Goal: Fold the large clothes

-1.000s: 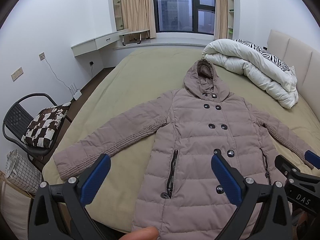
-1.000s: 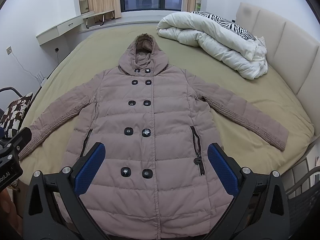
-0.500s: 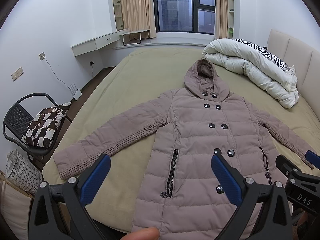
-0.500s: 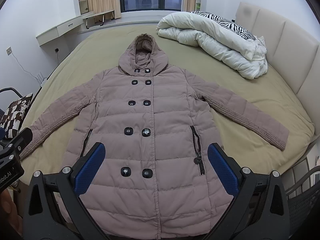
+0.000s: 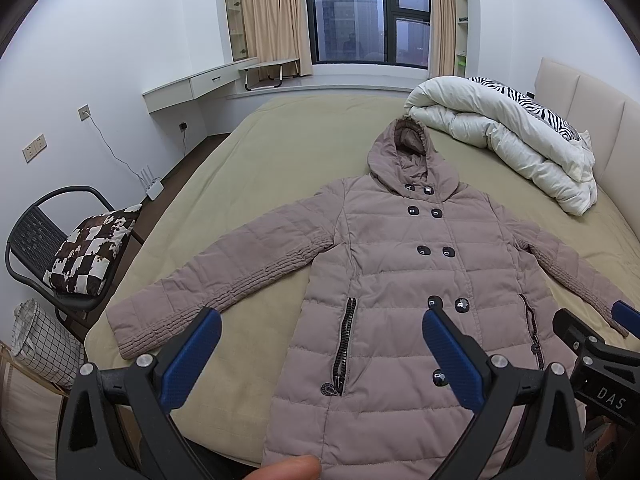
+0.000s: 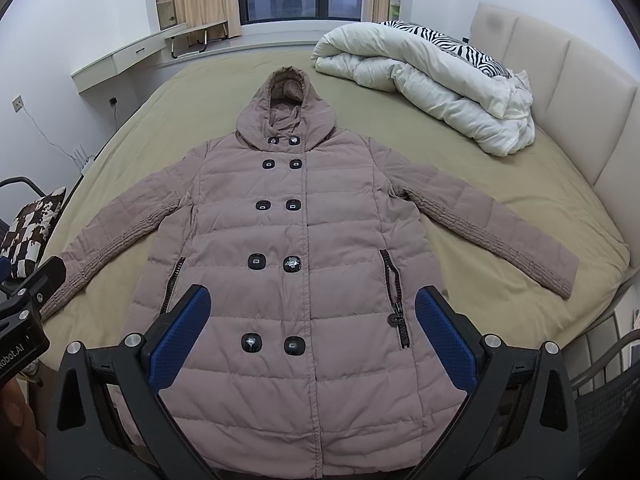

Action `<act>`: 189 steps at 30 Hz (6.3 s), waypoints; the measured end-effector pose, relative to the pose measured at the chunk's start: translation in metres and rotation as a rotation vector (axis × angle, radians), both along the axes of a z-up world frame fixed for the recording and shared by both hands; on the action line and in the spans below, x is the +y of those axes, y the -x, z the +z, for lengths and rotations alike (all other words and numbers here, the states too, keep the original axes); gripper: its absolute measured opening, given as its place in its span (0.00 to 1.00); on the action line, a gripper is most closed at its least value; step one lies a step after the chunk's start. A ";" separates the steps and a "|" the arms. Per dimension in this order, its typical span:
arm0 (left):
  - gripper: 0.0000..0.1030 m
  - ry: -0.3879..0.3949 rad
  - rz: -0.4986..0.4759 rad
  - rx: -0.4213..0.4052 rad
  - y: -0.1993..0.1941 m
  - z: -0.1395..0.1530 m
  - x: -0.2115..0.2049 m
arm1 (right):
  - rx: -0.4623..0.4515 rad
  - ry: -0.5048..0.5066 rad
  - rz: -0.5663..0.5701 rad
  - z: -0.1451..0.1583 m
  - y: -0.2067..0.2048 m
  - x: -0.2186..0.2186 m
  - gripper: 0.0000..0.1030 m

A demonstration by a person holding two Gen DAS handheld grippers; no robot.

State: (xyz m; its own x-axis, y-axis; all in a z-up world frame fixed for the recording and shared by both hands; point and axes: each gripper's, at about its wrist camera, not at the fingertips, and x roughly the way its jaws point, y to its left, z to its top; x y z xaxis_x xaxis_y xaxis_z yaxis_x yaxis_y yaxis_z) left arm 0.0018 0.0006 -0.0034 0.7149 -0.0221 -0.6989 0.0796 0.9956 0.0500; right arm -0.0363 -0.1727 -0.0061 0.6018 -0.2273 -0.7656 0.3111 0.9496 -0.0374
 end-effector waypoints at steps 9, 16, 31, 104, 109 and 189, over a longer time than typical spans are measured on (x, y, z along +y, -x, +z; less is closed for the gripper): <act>1.00 0.000 0.000 -0.002 0.000 0.000 0.000 | -0.002 -0.004 -0.002 -0.001 0.001 -0.001 1.00; 1.00 -0.001 0.000 0.000 0.000 0.001 -0.001 | -0.003 -0.005 -0.003 -0.002 0.001 -0.001 1.00; 1.00 -0.002 -0.001 0.000 -0.001 0.000 -0.001 | -0.001 -0.007 -0.003 -0.002 0.001 -0.002 1.00; 0.90 0.358 -0.073 0.212 -0.156 -0.110 -0.011 | -0.137 -0.215 0.110 -0.111 -0.214 -0.185 0.14; 0.90 0.454 -0.058 0.261 -0.173 -0.131 0.000 | 0.050 -0.059 0.189 -0.178 -0.241 -0.124 0.17; 0.35 0.416 0.075 0.340 -0.367 -0.211 0.009 | -0.158 -1.004 -0.206 -0.203 -0.253 -0.356 0.75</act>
State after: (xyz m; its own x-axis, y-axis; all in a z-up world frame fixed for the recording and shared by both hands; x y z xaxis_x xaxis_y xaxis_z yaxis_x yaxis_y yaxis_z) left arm 0.3683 0.0100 -0.2140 0.4602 -0.3038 -0.8342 -0.0491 0.9295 -0.3656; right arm 0.2168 -0.5282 -0.2092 0.7338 0.3614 -0.5753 0.4037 0.4491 0.7971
